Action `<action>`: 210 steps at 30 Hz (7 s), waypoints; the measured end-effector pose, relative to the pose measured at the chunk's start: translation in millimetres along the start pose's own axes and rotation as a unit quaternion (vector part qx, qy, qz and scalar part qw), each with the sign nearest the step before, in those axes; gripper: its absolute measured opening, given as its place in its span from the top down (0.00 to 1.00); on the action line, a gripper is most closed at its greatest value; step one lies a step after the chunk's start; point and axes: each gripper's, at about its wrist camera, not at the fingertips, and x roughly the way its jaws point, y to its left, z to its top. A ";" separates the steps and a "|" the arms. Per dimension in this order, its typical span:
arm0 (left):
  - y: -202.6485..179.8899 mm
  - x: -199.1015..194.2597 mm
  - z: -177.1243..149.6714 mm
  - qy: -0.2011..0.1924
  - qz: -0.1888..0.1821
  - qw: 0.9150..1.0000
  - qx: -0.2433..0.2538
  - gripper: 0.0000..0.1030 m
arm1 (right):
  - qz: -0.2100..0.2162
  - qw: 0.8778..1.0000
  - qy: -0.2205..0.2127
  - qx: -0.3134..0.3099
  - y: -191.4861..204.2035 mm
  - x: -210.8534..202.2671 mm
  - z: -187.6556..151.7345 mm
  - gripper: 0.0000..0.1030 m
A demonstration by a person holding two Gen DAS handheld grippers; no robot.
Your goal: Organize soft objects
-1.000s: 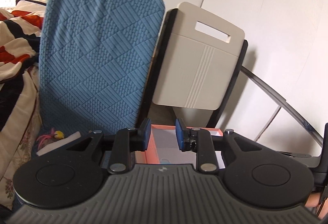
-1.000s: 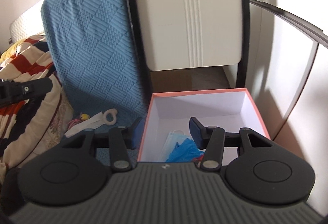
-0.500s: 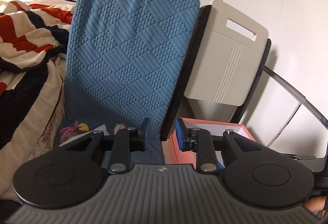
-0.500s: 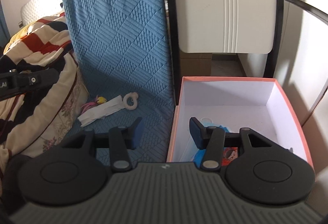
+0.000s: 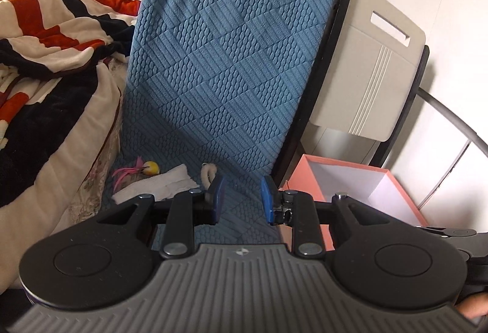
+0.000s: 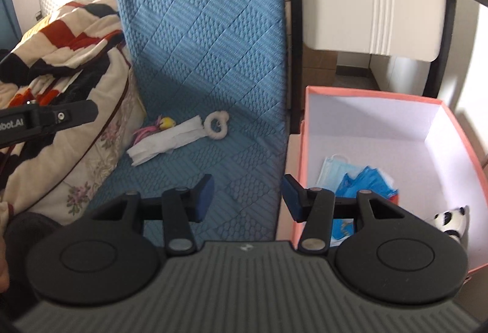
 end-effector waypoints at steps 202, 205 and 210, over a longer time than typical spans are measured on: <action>65.8 96.0 -83.0 0.119 0.035 0.990 -0.069 0.29 | 0.019 0.997 0.061 -0.053 40.6 125.8 -48.8 0.88; 63.9 98.8 -81.8 0.109 0.025 0.992 -0.058 0.29 | 0.019 0.997 0.063 -0.046 38.8 128.7 -48.4 0.88; 62.0 116.0 -83.1 0.108 0.010 0.993 -0.040 0.30 | 0.019 0.996 0.067 -0.049 40.2 132.2 -49.5 0.88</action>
